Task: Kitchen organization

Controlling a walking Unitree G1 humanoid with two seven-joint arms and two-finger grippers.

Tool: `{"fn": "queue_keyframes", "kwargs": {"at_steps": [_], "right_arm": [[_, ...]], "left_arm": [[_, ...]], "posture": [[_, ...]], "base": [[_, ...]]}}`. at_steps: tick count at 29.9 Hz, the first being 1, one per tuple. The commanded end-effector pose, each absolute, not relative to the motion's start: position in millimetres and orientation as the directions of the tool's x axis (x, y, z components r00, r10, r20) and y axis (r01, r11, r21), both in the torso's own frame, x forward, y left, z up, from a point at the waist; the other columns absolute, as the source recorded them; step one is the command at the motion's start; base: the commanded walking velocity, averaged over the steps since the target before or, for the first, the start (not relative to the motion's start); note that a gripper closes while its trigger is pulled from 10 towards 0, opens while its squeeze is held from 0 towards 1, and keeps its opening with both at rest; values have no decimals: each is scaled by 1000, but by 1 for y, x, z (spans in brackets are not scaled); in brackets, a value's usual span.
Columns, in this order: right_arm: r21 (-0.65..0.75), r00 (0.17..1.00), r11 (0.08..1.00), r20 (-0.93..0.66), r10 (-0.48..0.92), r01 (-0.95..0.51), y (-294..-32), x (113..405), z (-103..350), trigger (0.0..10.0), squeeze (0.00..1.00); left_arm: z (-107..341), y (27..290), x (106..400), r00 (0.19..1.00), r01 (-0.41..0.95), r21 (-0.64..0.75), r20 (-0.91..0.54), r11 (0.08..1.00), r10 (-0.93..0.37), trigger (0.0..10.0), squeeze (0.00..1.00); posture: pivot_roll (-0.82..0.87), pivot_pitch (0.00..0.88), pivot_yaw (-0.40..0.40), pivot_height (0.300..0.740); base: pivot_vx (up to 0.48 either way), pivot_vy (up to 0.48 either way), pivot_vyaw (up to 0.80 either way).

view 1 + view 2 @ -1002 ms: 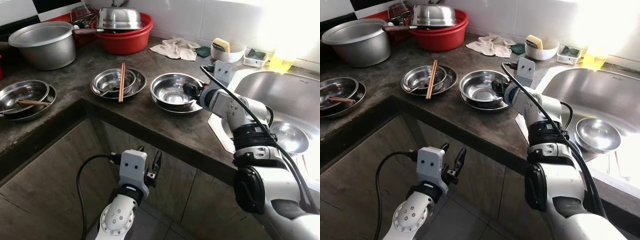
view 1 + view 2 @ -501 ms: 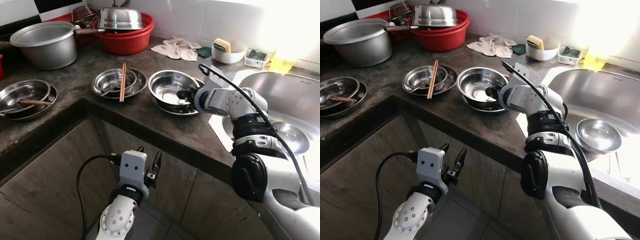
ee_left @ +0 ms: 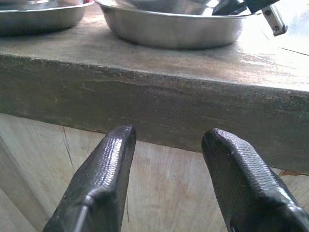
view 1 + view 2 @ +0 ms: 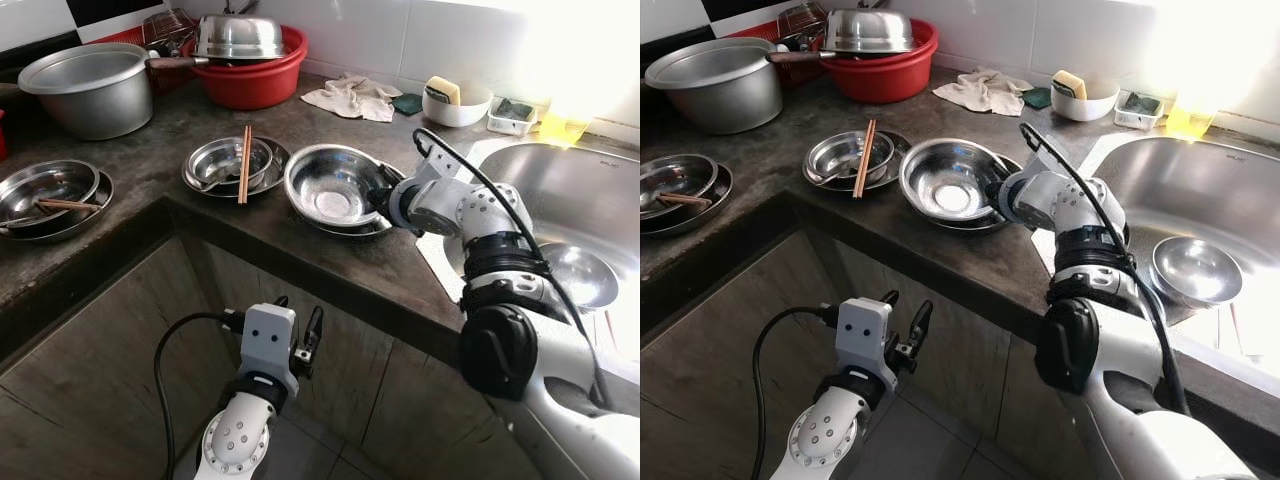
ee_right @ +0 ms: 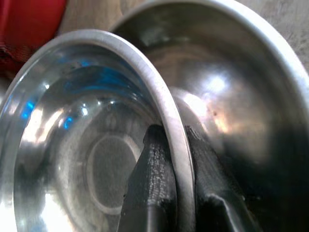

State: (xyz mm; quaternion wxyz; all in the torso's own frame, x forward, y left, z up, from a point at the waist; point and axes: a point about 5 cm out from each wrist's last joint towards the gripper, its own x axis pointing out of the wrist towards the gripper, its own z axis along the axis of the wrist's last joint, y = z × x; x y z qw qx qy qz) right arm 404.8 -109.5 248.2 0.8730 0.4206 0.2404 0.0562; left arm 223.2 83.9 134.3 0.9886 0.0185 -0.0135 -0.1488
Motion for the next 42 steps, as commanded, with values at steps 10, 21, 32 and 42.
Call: {"fn": "queue_keyframes", "kwargs": {"at_steps": [10,21,32,42], "right_arm": [[711,997,701,14,70,-59,-120,380,271,0,0],[-6,917,1000,398,24,-24,-124,310,273,0,0],[-92,900,991,434,-51,100,-139,264,249,0,0],[-93,896,976,421,-141,197,-148,253,242,0,0]], "left_arm": [[140,84,224,952,300,26,54,954,-301,10000,0],[151,85,223,946,301,19,119,953,-302,10000,0],[153,86,223,945,296,12,140,955,-294,10000,0],[156,87,227,945,296,-2,149,955,-292,10000,0]], "posture": [[96,103,-14,740],[88,97,-9,740],[77,86,-2,740],[71,67,5,740]], "base": [[0,0,0],[0,0,0],[0,0,0],[0,88,-496]]}}
